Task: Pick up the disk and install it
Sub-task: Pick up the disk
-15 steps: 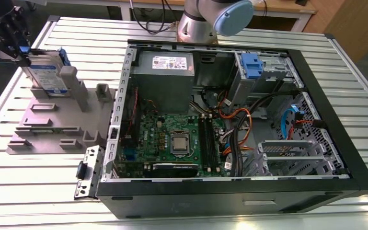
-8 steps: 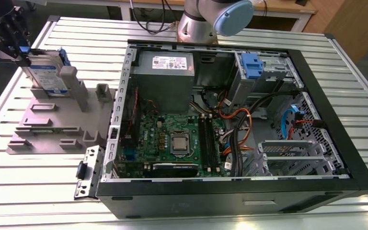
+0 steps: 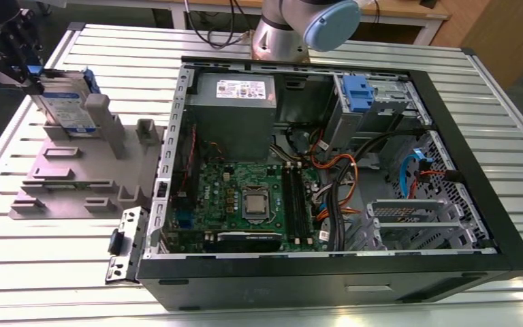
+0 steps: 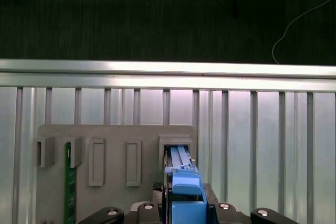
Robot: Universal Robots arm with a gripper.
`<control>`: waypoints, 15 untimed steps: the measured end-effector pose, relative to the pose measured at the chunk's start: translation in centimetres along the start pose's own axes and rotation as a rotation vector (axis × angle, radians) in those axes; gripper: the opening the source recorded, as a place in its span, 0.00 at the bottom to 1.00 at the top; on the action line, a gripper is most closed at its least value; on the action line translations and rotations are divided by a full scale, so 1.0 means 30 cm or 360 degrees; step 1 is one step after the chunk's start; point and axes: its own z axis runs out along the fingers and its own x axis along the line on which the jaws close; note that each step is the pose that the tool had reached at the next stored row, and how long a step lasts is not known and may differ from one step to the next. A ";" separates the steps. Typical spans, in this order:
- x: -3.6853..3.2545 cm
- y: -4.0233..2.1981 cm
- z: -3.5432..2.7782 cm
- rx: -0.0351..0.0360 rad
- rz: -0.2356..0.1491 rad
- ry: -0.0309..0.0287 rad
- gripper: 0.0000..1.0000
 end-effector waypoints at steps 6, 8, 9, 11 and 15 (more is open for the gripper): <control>0.000 0.000 0.009 0.0000 0.0000 0.00002 0.44; 0.001 0.000 0.015 0.0000 0.0000 0.00002 0.44; 0.001 0.000 0.015 -0.0001 0.0000 0.00004 0.44; 0.001 0.000 0.015 -0.0001 0.0000 0.00004 0.44; 0.001 0.000 0.016 0.0000 0.0000 0.00003 0.36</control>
